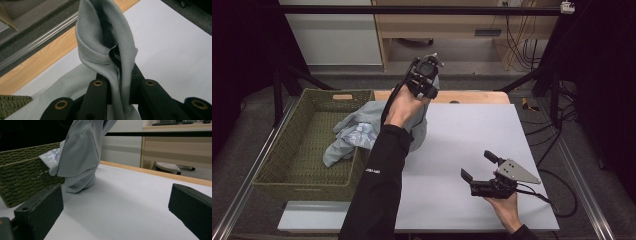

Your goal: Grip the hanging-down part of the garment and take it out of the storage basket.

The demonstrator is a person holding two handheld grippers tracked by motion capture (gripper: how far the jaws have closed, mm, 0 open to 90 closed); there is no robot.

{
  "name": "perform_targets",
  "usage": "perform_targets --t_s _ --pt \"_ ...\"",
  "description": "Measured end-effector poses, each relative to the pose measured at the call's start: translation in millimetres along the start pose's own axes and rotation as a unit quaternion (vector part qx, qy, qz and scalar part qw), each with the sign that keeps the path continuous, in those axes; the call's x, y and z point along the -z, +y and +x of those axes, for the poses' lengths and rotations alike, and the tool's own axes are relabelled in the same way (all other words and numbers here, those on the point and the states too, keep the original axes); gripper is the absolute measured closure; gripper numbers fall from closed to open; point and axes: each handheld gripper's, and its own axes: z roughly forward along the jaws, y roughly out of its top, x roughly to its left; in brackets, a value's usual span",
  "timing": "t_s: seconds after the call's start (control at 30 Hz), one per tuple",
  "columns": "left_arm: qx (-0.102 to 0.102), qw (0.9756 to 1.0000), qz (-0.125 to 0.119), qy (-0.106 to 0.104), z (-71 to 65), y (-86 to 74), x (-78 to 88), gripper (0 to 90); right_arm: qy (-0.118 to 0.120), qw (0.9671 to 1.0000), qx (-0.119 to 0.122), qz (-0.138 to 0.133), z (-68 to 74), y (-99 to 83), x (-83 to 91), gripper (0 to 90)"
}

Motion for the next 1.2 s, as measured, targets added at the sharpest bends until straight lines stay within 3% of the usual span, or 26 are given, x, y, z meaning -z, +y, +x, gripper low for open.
perform_targets --t_s 0.67,0.7,0.73,0.87,0.9,1.2 --pt "-0.001 1.0 -0.004 0.001 1.9 -0.1 7.8 79.9 0.008 1.0 0.002 -0.001 -2.6 8.2 -4.8 0.2" --pt "-0.003 1.0 -0.003 0.001 1.8 -0.2 7.9 79.9 0.01 0.9998 0.013 -0.006 -3.3 9.1 -6.6 0.2" --pt "-0.003 1.0 -0.003 0.0 1.9 -0.4 8.1 79.9 0.011 0.9999 -0.001 -0.009 -0.5 11.3 -8.0 0.2" --pt "-0.002 1.0 -0.004 -0.001 2.5 -1.0 8.7 79.9 0.019 0.9997 0.008 -0.013 1.6 20.6 -16.1 0.2" --pt "-0.002 1.0 -0.004 -0.001 2.5 -1.0 8.7 79.9 0.02 0.9997 -0.003 -0.013 3.6 22.5 -18.0 0.2" --pt "-0.006 1.0 -0.005 -0.003 1.3 -2.1 9.0 79.8 0.03 0.9994 0.001 -0.017 9.2 32.3 -34.9 0.2"
